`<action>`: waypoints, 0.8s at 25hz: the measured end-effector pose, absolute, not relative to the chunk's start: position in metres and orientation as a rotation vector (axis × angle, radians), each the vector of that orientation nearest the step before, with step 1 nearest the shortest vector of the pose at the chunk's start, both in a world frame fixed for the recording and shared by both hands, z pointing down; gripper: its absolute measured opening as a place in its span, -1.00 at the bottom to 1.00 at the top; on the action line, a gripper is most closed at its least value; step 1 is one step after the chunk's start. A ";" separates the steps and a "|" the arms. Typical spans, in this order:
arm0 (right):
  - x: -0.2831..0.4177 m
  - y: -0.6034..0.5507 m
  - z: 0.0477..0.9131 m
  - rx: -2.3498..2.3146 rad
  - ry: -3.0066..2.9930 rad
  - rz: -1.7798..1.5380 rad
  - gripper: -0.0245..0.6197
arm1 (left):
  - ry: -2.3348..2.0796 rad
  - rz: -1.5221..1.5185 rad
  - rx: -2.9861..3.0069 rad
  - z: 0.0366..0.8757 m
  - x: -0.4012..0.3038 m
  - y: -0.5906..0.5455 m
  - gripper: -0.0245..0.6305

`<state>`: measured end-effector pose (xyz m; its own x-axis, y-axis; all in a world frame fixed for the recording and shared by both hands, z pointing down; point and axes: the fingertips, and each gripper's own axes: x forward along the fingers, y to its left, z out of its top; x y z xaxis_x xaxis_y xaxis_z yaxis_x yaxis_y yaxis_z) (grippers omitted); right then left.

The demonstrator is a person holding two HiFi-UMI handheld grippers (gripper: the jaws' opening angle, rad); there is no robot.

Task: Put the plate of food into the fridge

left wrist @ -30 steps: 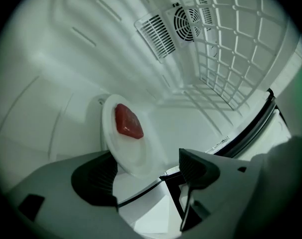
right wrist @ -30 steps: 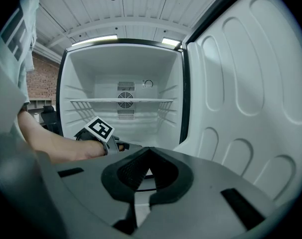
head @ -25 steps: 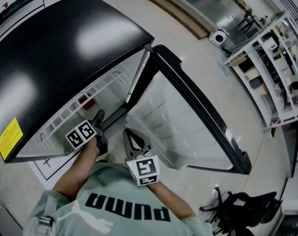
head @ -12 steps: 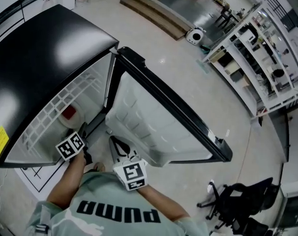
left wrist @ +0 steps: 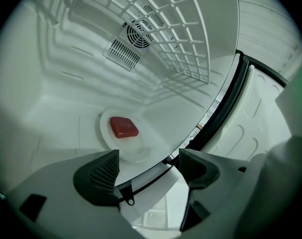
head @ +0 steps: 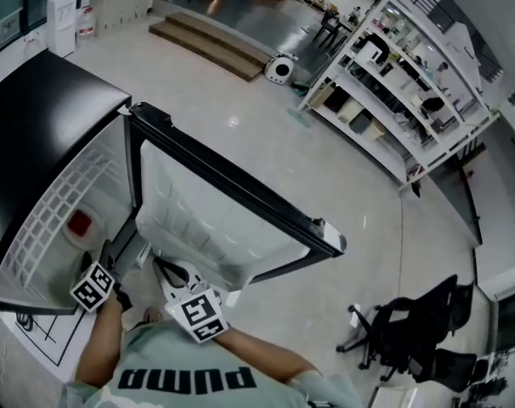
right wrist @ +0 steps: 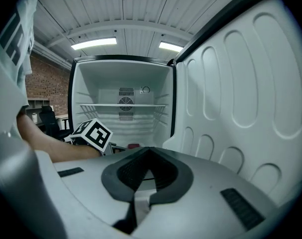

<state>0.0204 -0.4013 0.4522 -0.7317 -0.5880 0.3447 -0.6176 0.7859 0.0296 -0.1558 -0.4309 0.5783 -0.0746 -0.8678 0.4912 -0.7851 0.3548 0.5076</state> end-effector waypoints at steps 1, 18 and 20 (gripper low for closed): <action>0.023 -0.401 0.452 0.925 -2.641 0.123 -0.91 | -1.866 -0.136 1.456 0.577 -0.153 -0.430 0.20; 0.095 -0.357 0.448 1.019 -2.659 0.156 -0.91 | -1.646 -0.095 1.828 0.532 -0.025 -0.387 -0.91; 0.105 -0.351 0.448 1.036 -2.666 0.164 -0.91 | -1.625 -0.078 1.875 0.523 -0.007 -0.381 -0.91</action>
<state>0.1053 -0.3510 0.4481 -0.7055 -0.6445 0.2947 -0.6758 0.7370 -0.0061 -0.0067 -0.3805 0.5228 0.2306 -0.9047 0.3584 -0.8660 -0.0228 0.4996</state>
